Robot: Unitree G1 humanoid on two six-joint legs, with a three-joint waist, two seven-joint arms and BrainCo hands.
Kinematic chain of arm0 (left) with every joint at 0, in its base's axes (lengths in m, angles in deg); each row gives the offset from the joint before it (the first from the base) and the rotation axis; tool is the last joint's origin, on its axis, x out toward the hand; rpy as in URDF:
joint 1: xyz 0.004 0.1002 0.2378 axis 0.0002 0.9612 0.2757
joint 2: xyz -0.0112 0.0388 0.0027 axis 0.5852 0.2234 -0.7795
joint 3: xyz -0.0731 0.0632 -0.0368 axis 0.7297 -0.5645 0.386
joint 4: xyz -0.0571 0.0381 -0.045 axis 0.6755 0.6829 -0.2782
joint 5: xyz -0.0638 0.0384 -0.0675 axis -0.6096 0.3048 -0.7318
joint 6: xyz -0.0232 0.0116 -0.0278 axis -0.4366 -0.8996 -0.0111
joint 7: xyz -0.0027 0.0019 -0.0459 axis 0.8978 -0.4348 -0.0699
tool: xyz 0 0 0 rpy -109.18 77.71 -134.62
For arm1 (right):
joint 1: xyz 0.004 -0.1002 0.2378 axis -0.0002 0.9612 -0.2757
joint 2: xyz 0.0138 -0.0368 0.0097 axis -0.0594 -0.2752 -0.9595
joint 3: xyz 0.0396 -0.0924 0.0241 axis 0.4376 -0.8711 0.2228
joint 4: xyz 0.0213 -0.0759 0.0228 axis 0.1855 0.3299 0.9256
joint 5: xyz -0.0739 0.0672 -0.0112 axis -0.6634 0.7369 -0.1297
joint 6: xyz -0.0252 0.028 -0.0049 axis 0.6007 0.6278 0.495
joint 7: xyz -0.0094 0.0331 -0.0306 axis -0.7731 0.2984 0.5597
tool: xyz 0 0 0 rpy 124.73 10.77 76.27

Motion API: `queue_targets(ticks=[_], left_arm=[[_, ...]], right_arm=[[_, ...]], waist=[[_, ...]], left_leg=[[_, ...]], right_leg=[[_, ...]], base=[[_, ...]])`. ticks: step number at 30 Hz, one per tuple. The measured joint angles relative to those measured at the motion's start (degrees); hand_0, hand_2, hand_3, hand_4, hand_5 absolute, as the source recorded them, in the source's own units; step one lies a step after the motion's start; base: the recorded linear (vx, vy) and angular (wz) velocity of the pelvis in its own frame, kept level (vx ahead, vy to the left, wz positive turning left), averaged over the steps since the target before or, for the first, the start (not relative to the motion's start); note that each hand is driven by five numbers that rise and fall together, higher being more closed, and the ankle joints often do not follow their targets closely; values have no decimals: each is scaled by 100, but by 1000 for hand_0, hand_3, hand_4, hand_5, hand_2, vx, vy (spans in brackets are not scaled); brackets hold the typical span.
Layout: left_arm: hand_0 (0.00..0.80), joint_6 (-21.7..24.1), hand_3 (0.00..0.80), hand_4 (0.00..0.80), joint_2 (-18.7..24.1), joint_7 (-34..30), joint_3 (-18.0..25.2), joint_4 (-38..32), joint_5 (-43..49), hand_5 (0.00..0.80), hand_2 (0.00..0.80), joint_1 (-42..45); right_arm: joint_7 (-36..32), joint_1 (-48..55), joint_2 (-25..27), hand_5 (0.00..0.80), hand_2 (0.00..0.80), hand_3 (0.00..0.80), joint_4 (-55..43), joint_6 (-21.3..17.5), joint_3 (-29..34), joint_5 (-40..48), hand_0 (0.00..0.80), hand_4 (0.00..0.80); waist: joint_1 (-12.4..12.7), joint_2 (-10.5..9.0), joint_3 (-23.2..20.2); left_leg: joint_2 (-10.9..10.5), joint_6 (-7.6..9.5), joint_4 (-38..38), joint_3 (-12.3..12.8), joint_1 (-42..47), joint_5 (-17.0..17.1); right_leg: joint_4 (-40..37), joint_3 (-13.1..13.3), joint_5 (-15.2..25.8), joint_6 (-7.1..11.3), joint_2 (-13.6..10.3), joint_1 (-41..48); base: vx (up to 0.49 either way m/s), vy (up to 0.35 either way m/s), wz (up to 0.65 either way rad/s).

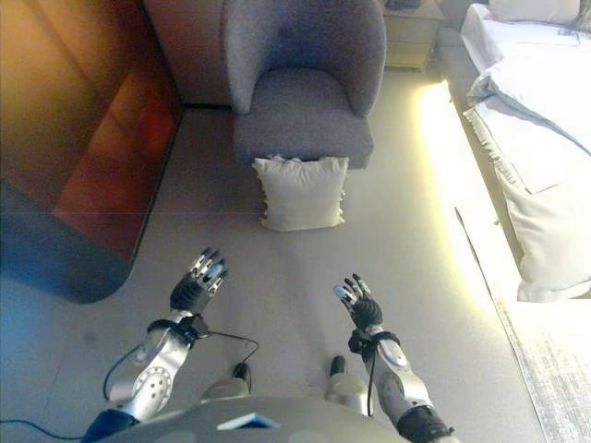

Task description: Pick up the cushion and take it to the sofa

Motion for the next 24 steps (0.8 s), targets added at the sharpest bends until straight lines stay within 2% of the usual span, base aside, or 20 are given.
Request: queue_targets(ticks=[5,14,18,21,24], left_arm=[[0,0,0,0,149,101,5,1,280,0,0,-10],[0,0,0,0,153,98,-1,2,255,0,0,-18],[0,1,0,0,138,84,9,56,263,0,0,-20],[0,16,0,0,137,59,9,235,260,0,0,-37],[0,67,0,0,129,-24,26,478,239,0,0,-167]], right_arm=[[42,1,4,0,0,0,0,3,2,27,0,0],[35,5,17,0,0,0,3,4,7,49,0,0],[39,1,0,0,0,0,8,3,7,78,0,0],[28,7,-31,0,0,0,9,3,23,169,0,0],[-72,29,-113,0,0,0,15,-12,223,168,0,0]], waist=[[-6,20,13],[-14,49,57],[-102,15,135],[-178,6,186],[-163,-20,379]], left_leg=[[-5,-5,19,90,56,-12],[-12,-5,17,194,67,-15],[-20,-4,-4,214,78,-41],[-48,32,23,306,38,-57],[-99,138,284,580,-55,-214]], right_leg=[[9,101,8,6,1,-13],[14,203,49,-1,0,-66],[21,242,37,29,-2,-80],[402,291,-53,20,-35,-344],[1121,51,-51,8,-111,-820]], base=[[15,61,-11],[38,49,-6],[75,83,-4],[17,124,-18],[-13,144,-43]])
